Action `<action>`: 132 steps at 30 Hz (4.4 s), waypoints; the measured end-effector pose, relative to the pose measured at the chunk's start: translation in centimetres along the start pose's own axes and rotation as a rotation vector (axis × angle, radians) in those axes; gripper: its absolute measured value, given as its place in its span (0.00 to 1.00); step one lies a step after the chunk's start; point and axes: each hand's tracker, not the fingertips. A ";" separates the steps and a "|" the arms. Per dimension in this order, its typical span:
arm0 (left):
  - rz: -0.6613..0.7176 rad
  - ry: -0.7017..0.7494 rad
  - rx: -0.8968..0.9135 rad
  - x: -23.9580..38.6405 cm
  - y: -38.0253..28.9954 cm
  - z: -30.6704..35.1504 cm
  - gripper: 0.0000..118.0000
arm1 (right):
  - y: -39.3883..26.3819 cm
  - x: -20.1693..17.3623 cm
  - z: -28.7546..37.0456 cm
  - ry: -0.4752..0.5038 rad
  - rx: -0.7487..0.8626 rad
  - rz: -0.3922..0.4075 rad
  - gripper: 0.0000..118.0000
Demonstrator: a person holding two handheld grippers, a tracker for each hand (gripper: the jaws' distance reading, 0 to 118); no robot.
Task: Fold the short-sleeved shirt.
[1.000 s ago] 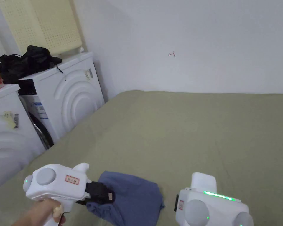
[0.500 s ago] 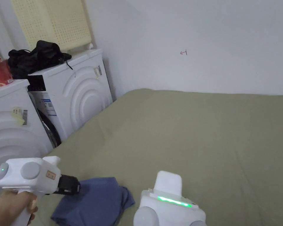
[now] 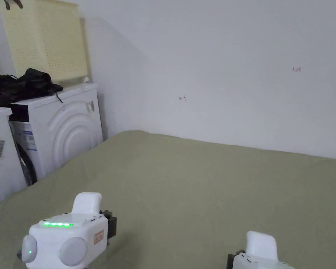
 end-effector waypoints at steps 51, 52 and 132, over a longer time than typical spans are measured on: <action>-0.175 -0.132 0.347 22.2 0.5 9.1 0.46 | 4.9 18.5 17.0 -0.415 0.395 0.079 0.03; -0.174 -0.124 0.344 22.1 0.4 9.0 0.69 | 4.9 18.5 16.9 -0.414 0.402 0.078 0.12; -0.124 -0.161 0.359 21.2 -1.0 9.0 1.00 | 3.6 19.7 17.6 -0.342 0.487 0.044 1.00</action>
